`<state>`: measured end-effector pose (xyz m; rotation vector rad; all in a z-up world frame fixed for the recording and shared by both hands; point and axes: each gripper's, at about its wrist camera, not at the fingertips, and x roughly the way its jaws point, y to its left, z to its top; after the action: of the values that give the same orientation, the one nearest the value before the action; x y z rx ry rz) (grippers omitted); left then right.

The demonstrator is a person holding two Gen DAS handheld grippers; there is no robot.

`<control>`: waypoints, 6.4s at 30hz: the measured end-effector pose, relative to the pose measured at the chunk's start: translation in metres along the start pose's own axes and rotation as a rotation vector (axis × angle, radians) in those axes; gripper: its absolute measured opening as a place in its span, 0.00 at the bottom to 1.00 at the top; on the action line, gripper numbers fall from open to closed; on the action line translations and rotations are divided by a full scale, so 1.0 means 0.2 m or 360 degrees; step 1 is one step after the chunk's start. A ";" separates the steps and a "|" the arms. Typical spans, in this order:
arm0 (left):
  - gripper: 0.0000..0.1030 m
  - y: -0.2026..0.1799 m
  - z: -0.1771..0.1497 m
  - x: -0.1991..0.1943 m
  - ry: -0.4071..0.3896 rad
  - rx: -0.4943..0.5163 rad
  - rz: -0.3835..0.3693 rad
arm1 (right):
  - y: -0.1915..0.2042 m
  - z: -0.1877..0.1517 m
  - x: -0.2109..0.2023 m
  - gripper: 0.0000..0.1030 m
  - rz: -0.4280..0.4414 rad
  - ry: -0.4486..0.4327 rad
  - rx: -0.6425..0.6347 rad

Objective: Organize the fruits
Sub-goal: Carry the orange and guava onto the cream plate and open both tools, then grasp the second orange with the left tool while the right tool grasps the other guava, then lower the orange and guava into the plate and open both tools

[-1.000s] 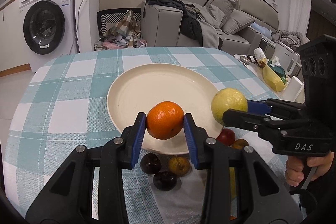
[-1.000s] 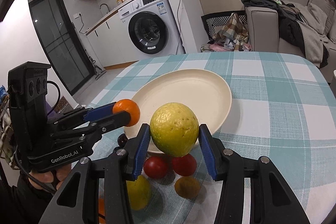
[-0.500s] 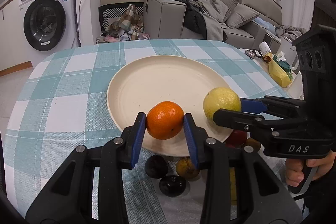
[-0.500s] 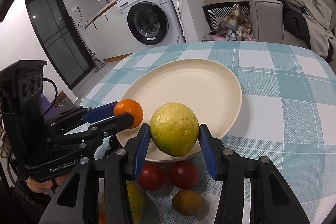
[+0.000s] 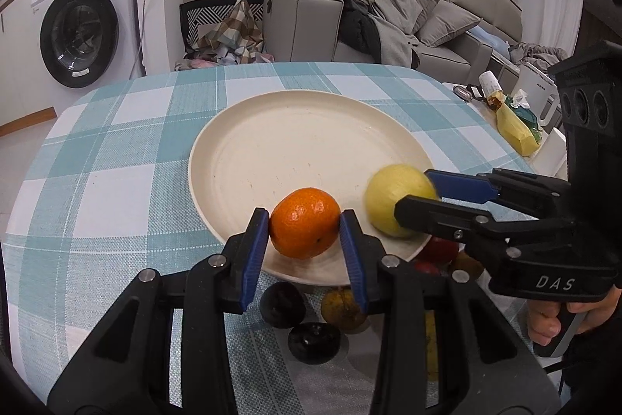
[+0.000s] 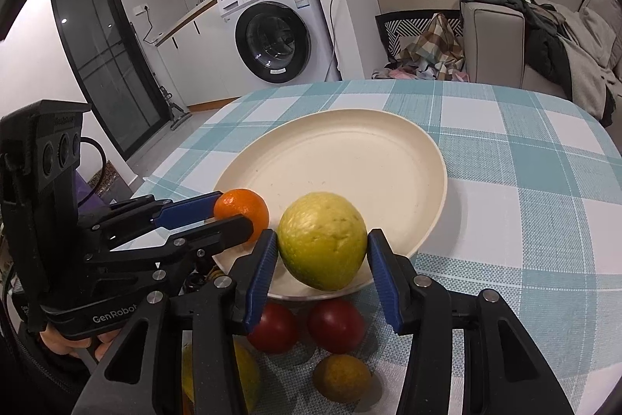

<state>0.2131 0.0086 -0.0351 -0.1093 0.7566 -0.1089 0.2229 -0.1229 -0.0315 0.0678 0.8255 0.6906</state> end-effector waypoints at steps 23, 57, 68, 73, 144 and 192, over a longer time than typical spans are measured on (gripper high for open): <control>0.99 -0.04 -0.18 -0.47 -0.0125 -0.0001 0.0089 | 0.03 -0.17 -0.35 1.00 -0.0226 -0.0119 0.0009; 0.99 -0.23 -0.48 -0.55 0.0059 0.0097 -0.0029 | 0.10 -0.41 -0.48 1.00 -0.0238 -0.0039 0.0034; 0.99 -0.30 -0.52 -0.50 0.0136 0.0202 -0.0053 | 0.11 -0.43 -0.46 1.00 -0.0228 -0.0003 0.0026; 0.99 -0.30 -0.53 -0.48 0.0163 0.0214 -0.0051 | 0.11 -0.43 -0.45 1.00 -0.0228 -0.0001 0.0026; 0.36 -0.05 -0.48 -0.58 -0.0055 -0.0048 -0.0096 | 0.33 -0.33 -0.14 0.48 -0.0042 0.0160 -0.0089; 0.36 -0.01 -0.01 -0.11 -0.0070 -0.0010 0.0009 | 0.04 0.05 -0.21 0.48 -0.0097 -0.0106 -0.0031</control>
<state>0.1961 0.0094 -0.0211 -0.1152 0.7133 -0.0982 0.2053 -0.1394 0.0043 0.0474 0.7536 0.6356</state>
